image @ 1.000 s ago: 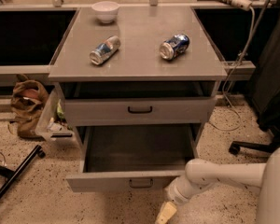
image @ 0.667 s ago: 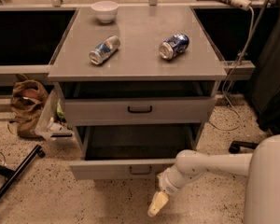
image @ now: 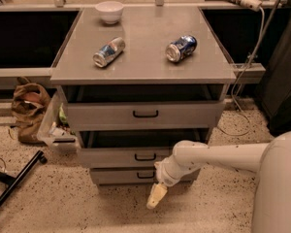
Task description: Close middle drawer
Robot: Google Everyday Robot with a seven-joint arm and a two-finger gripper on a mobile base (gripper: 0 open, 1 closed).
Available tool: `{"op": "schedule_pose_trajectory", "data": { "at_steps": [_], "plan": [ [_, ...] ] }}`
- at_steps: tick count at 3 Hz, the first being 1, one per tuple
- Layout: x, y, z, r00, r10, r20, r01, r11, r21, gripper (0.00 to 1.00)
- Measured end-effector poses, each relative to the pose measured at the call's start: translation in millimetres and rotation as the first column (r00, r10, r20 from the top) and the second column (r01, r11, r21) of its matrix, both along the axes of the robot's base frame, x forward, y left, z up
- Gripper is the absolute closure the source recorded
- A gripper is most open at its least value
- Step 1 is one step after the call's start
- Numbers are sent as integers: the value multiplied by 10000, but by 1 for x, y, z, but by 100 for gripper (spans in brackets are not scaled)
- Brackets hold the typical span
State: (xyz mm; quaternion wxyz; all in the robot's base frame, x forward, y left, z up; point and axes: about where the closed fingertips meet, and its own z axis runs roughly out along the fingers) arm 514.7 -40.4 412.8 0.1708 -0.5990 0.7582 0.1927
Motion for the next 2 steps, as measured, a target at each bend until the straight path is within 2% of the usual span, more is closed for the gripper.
{"op": "schedule_pose_trajectory", "data": {
  "at_steps": [1,2],
  "plan": [
    [0,0,0,10000,0,0,0,10000,0,0],
    [20,-15,-13,9989,-472,-55,471,9987,-180,0]
  ]
}}
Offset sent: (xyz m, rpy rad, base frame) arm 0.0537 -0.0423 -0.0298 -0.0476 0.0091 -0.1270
